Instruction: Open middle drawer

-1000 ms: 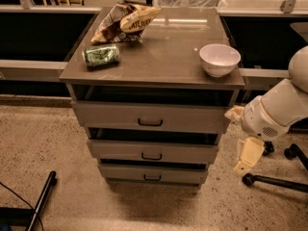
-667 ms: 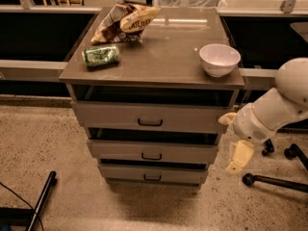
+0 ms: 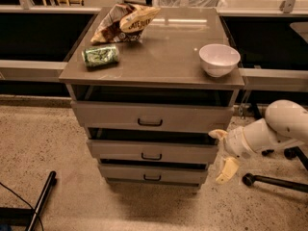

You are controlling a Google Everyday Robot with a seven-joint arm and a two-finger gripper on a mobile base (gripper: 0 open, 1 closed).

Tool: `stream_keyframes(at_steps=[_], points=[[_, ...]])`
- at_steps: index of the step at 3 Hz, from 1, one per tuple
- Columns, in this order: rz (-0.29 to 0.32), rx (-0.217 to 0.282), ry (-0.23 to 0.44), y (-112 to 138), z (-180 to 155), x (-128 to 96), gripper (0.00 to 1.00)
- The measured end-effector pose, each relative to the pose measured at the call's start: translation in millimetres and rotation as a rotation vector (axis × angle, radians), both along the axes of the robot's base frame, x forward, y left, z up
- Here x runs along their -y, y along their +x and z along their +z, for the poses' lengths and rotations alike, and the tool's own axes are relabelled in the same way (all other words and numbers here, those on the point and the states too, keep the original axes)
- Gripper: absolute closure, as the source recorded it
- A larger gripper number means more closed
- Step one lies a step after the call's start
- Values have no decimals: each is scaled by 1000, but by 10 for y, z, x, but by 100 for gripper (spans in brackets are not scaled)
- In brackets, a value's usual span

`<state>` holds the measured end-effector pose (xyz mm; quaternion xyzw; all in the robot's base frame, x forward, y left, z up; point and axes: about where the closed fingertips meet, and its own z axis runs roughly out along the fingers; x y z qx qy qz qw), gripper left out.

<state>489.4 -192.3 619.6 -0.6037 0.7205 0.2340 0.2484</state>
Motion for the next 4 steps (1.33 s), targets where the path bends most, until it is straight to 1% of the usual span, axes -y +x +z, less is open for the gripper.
stream_keyframes(at_steps=[2,3,4], points=[[10,6,4,3,-49,-16,0],[30,137,-8,92,-276,3,0],[105,267,-117,185,-641,-82,0]])
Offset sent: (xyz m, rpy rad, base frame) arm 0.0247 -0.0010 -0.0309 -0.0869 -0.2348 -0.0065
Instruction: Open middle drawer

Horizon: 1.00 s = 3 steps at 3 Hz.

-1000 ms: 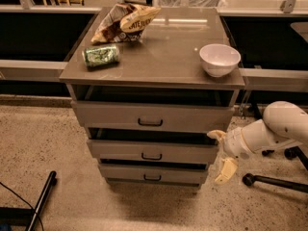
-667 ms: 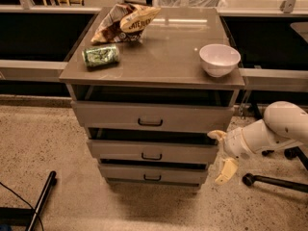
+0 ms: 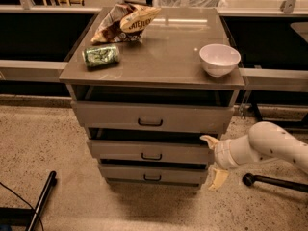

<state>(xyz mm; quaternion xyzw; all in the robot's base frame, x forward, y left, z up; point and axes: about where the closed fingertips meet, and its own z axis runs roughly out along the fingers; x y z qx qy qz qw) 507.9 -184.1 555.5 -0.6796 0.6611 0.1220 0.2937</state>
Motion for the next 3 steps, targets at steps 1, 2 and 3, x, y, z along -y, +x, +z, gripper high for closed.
stream_keyframes(at_steps=[1,2,3], points=[[-26,43,-13,120,-4,40,0],[47,1,-69,40,-135,-37,0],[121,-49,-189,82,-623,32,0]])
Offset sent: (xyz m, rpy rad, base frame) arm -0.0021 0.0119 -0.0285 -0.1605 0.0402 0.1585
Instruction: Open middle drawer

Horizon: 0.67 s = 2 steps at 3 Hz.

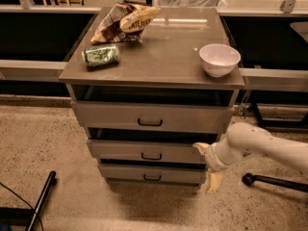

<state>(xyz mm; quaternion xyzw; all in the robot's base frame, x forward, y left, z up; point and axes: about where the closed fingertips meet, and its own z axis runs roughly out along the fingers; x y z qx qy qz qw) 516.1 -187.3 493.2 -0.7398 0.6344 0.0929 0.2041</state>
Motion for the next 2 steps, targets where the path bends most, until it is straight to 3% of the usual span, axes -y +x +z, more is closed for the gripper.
stream_keyframes(at_steps=[1,2], points=[[81,5,-77,86,-357,85,0],[152,67,-126,200,-441,72,0]])
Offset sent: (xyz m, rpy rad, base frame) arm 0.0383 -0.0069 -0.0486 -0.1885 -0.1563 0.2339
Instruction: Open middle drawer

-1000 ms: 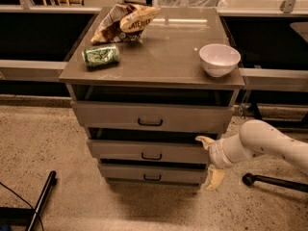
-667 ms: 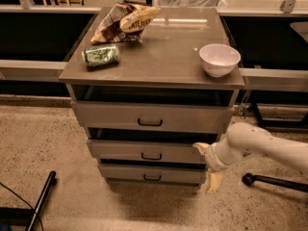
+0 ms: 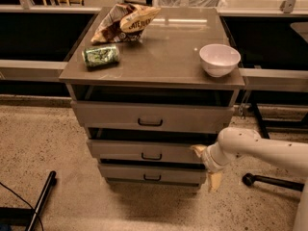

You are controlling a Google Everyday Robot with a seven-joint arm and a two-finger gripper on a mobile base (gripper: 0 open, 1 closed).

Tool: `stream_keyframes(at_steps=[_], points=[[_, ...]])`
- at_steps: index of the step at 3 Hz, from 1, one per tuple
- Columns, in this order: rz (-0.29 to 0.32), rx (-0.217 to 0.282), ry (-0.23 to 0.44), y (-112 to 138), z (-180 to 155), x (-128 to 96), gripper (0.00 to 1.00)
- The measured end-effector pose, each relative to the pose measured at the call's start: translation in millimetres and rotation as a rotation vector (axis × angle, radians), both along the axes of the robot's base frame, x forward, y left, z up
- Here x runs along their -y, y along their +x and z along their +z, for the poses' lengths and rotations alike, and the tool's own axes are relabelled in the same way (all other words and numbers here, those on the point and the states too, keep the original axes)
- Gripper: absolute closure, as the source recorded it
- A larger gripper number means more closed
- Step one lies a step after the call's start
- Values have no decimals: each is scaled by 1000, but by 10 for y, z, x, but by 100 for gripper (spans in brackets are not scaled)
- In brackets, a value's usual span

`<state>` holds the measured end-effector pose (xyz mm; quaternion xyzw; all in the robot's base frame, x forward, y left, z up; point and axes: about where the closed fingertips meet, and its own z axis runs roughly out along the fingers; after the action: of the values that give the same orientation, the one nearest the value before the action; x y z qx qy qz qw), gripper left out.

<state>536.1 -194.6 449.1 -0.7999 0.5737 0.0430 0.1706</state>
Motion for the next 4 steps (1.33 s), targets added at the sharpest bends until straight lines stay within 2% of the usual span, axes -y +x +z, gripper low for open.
stream_keyframes(at_steps=[1,2,4], points=[[45,71,-25,161,-13,-81,0],[32,75,-13,314,-155,-37,0],[-47,94,-6,626,-238,30,0]])
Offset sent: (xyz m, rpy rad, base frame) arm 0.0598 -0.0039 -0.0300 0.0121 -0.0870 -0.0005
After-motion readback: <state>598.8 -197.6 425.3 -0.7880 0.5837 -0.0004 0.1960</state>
